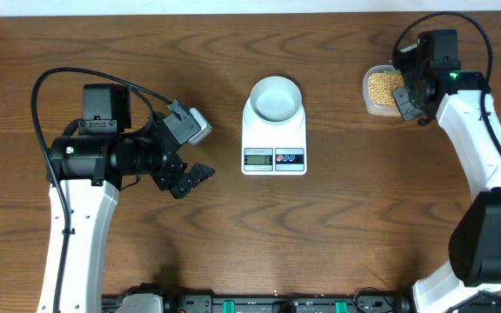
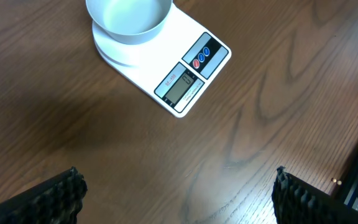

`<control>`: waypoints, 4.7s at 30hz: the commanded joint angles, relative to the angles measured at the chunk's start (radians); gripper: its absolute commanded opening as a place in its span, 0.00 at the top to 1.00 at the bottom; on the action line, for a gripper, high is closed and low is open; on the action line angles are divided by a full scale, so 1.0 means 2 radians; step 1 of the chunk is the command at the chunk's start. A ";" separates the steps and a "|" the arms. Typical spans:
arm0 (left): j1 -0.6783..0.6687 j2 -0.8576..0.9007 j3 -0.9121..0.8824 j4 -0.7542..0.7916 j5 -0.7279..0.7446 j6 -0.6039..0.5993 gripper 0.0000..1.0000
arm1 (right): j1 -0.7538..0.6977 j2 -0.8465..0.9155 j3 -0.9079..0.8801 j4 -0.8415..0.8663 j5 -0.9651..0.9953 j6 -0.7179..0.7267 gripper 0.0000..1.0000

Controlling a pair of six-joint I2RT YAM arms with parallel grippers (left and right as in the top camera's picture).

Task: Scoop item into bowl and weigh 50g on scale
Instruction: 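Dip the red scoop into the soybeans with the right gripper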

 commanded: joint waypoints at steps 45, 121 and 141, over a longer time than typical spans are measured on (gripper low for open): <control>0.002 0.003 0.010 0.000 -0.004 0.010 0.02 | -0.002 0.085 0.009 0.021 -0.039 -0.017 0.99; 0.002 0.003 0.010 0.000 -0.004 0.010 0.02 | -0.175 0.061 -0.008 -0.001 -0.436 0.196 0.99; 0.002 0.003 0.010 0.000 -0.004 0.010 0.02 | -0.175 0.078 -0.011 0.048 -0.443 0.194 0.99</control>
